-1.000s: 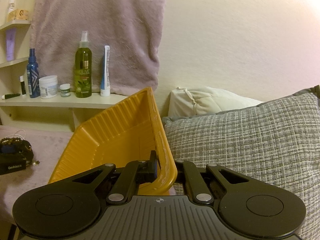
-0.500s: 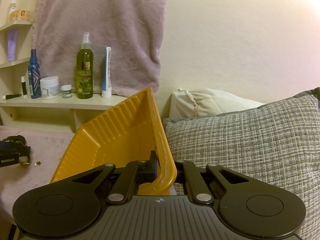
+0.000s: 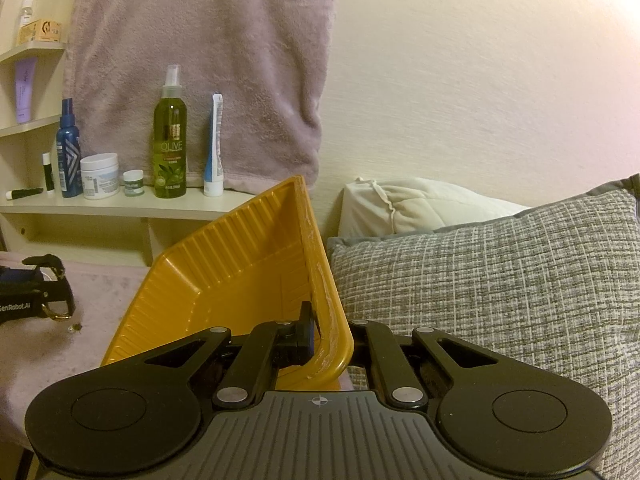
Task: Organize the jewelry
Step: 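Lift the watch and carry it over the tray with the left tool, then open the left tool to drop the watch into the orange tray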
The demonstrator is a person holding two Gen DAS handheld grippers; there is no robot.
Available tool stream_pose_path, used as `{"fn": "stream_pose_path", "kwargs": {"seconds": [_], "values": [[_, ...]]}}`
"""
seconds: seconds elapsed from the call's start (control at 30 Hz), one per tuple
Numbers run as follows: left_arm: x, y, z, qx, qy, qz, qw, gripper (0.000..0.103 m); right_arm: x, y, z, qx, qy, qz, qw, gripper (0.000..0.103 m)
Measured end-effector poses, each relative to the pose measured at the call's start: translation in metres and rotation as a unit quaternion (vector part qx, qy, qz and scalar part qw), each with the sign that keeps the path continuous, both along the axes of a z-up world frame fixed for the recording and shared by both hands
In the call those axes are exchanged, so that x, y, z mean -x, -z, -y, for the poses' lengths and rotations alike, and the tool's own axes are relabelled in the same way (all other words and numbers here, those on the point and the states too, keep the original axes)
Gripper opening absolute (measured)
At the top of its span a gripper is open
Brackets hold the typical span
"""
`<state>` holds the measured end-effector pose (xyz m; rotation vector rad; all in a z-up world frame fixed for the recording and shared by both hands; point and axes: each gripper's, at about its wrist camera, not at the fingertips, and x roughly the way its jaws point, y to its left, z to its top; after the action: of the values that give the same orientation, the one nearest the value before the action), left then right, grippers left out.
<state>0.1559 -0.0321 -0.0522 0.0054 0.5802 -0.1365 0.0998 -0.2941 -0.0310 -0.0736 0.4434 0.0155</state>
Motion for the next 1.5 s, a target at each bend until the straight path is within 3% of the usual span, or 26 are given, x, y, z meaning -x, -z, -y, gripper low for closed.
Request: {"fn": "stream_pose_path", "kwargs": {"seconds": [0.43,0.73,0.93,1.03,1.17,1.5], "values": [[0.002,-0.011,0.045,0.06,0.099,0.002,0.9933,0.036,0.0,-0.001,-0.001,-0.001,-0.001,0.001,1.0,0.006],[0.0,-0.003,0.069,0.066,0.134,-0.017,0.9886,0.037,0.0,-0.001,-0.001,-0.002,-0.001,0.001,1.0,0.006],[-0.003,0.0,0.076,0.051,0.14,-0.016,0.9887,0.038,0.0,-0.001,-0.002,-0.003,0.0,0.001,1.0,0.006],[-0.006,0.0,0.081,0.04,0.143,-0.016,0.9889,0.046,0.0,-0.001,-0.002,-0.003,0.0,0.001,1.0,0.006],[-0.007,-0.003,0.079,0.031,0.136,0.001,0.9902,0.047,0.0,-0.001,-0.002,-0.004,-0.002,0.0,1.0,0.006],[0.009,0.0,0.04,0.026,0.084,0.013,0.9961,0.048,-0.001,0.0,-0.001,-0.004,-0.002,0.001,1.0,0.006]]}}
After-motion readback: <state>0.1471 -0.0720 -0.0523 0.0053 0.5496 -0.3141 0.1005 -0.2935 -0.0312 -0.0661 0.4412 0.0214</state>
